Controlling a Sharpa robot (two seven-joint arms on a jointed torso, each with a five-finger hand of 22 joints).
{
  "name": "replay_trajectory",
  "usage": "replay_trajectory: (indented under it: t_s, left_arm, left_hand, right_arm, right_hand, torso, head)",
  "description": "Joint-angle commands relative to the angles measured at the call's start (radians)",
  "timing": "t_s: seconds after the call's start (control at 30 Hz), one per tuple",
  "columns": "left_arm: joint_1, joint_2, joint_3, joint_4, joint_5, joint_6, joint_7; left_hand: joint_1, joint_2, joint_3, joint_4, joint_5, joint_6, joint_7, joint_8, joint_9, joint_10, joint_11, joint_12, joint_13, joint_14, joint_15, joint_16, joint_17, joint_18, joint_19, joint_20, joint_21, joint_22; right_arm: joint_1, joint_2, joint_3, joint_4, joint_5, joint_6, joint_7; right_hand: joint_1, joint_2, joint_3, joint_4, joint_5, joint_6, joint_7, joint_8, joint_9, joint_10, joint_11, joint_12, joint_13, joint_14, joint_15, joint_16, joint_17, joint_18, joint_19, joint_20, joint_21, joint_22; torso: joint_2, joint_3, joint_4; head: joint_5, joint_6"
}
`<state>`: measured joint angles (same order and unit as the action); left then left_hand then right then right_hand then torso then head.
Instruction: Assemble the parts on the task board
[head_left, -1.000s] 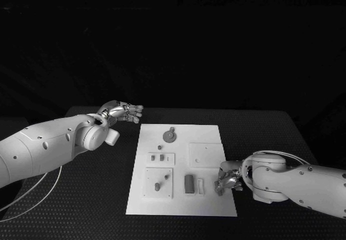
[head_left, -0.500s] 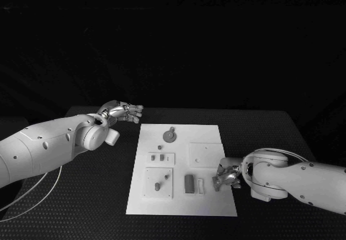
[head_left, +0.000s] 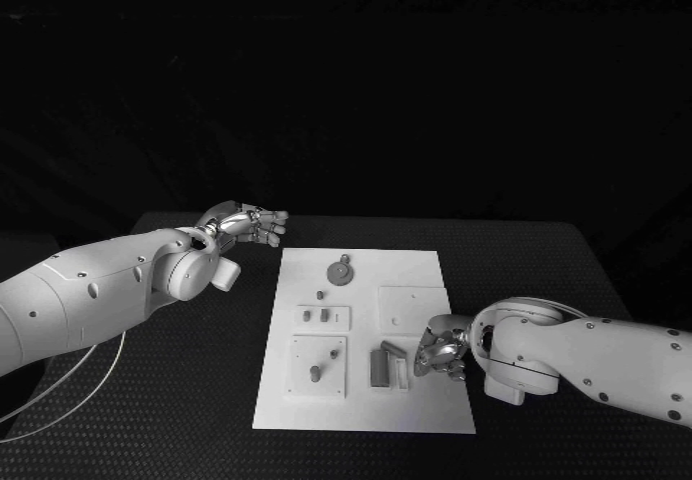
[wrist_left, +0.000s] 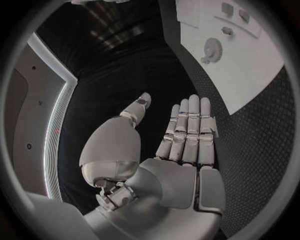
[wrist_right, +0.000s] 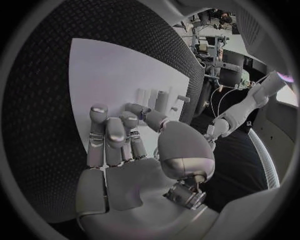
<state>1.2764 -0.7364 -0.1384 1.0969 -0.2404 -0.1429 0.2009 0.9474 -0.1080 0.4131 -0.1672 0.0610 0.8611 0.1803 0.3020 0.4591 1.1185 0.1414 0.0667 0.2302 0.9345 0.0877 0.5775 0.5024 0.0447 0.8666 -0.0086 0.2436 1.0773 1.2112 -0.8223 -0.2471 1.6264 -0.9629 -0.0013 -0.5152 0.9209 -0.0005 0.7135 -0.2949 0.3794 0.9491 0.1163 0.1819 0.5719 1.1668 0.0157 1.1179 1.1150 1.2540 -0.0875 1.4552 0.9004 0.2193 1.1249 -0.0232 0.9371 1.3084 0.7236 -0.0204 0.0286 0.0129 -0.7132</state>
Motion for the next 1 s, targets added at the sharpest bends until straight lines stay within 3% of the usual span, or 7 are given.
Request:
replay_trajectory:
  t_s: [0.03,0.3,0.47,0.73,0.87,1.0]
  left_arm:
    - [0.002,0.001,0.000,0.003,0.004,0.016,0.005]
    - [0.002,-0.001,0.000,0.002,0.004,0.015,0.005]
    - [0.002,-0.002,0.000,0.003,0.004,0.015,0.005]
    - [0.002,-0.002,0.000,0.002,0.004,0.015,0.005]
    - [0.002,-0.001,0.000,0.001,0.004,0.016,0.006]
    - [0.002,-0.001,0.000,0.002,0.004,0.015,0.006]
  left_hand:
    - [-0.004,0.000,-0.005,-0.002,-0.005,-0.006,-0.002,0.004,-0.002,0.004,-0.002,0.004,-0.001,0.009,0.002,-0.006,0.001,0.006,0.006,-0.001,-0.004,0.002]
    - [-0.004,0.000,-0.005,-0.002,-0.005,-0.006,-0.002,0.004,-0.002,0.004,-0.002,0.004,-0.001,0.009,0.002,-0.006,0.002,0.006,0.006,-0.001,-0.005,0.002]
    - [-0.004,0.000,-0.005,-0.002,-0.005,-0.006,-0.002,0.004,-0.002,0.004,-0.002,0.004,-0.001,0.009,0.002,-0.006,0.002,0.006,0.006,-0.001,-0.005,0.002]
    - [-0.003,0.001,-0.005,-0.002,-0.005,-0.006,-0.002,0.004,-0.002,0.004,-0.002,0.004,-0.001,0.009,0.002,-0.007,0.003,0.006,0.006,-0.001,-0.005,0.002]
    - [-0.003,0.001,-0.005,-0.002,-0.005,-0.006,-0.002,0.004,-0.002,0.004,-0.002,0.004,-0.001,0.009,0.002,-0.007,0.003,0.006,0.006,-0.001,-0.005,0.002]
    - [-0.003,0.001,-0.005,-0.002,-0.005,-0.006,-0.002,0.004,-0.002,0.004,-0.002,0.004,-0.001,0.009,0.002,-0.007,0.004,0.006,0.006,-0.001,-0.005,0.002]
  right_arm:
    - [0.000,0.011,0.000,-0.008,0.058,0.028,-0.011]
    - [0.000,0.020,0.000,-0.023,0.035,0.031,-0.014]
    - [0.000,0.015,0.000,-0.017,-0.026,0.003,0.005]
    - [0.000,0.003,0.000,-0.009,-0.096,-0.024,0.038]
    - [-0.001,-0.009,0.000,-0.004,-0.156,-0.063,0.077]
    - [0.000,-0.025,0.000,0.002,-0.244,-0.112,0.133]
  right_hand:
    - [-0.010,-0.002,-0.004,0.005,-0.004,-0.010,0.016,-0.002,-0.002,0.001,0.004,0.000,-0.001,0.000,0.000,-0.007,-0.001,0.043,0.003,-0.001,0.000,0.015]
    - [-0.019,-0.006,-0.006,0.007,-0.004,-0.010,0.017,-0.002,-0.005,0.000,0.004,0.000,-0.002,-0.001,0.000,-0.007,-0.001,0.043,0.004,0.000,-0.001,0.014]
    - [-0.022,-0.009,-0.006,0.007,-0.004,-0.008,0.016,-0.001,-0.006,-0.001,0.004,0.001,-0.002,-0.001,0.000,-0.007,0.000,0.043,0.005,0.000,-0.001,0.014]
    - [-0.023,-0.033,-0.006,0.007,-0.004,0.000,0.013,0.005,-0.009,0.002,0.001,0.004,-0.002,0.002,-0.002,-0.005,0.000,0.043,0.011,-0.002,-0.002,0.013]
    - [-0.019,-0.056,-0.004,0.010,-0.004,0.003,0.012,0.009,-0.012,0.003,-0.001,0.006,-0.002,0.004,-0.004,-0.006,-0.001,0.043,0.016,-0.004,-0.003,0.011]
    - [0.011,-0.110,0.007,0.023,-0.005,0.018,0.007,0.021,-0.015,0.011,-0.006,0.009,-0.004,0.014,-0.009,-0.005,0.004,0.043,0.028,-0.009,-0.006,0.007]
  torso:
    - [0.000,-0.0005,0.0005]
    - [0.000,-0.0003,0.0012]
    - [0.000,0.0003,-0.0001]
    - [0.000,0.0015,-0.0014]
    - [0.000,0.0018,-0.0012]
    - [0.000,0.0020,-0.0015]
  head:
    - [-0.001,0.000]
    - [0.000,-0.002]
    - [0.000,-0.001]
    - [0.001,0.001]
    - [0.002,0.002]
    - [0.001,0.002]
